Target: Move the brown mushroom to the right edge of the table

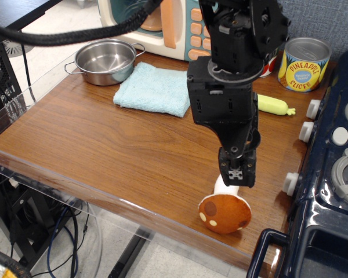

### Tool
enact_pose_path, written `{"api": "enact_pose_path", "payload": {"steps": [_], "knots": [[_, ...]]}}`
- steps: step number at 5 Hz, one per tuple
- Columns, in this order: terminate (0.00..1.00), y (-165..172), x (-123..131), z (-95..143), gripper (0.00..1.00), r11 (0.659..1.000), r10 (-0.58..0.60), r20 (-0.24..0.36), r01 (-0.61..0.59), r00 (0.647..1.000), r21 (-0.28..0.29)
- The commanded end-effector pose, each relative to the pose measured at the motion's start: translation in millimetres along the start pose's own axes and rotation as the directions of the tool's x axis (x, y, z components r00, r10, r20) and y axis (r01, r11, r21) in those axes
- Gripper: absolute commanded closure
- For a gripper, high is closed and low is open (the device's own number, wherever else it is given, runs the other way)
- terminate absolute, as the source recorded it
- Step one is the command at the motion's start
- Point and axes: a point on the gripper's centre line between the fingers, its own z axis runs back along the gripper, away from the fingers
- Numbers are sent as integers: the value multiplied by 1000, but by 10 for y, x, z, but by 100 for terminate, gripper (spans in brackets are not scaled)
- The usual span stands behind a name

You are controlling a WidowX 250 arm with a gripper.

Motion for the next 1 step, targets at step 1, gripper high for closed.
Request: {"api": "enact_pose_path", "payload": {"steps": [1], "knots": [[100,152,93,204,0,999,-1,-21,0,1000,-34]]}}
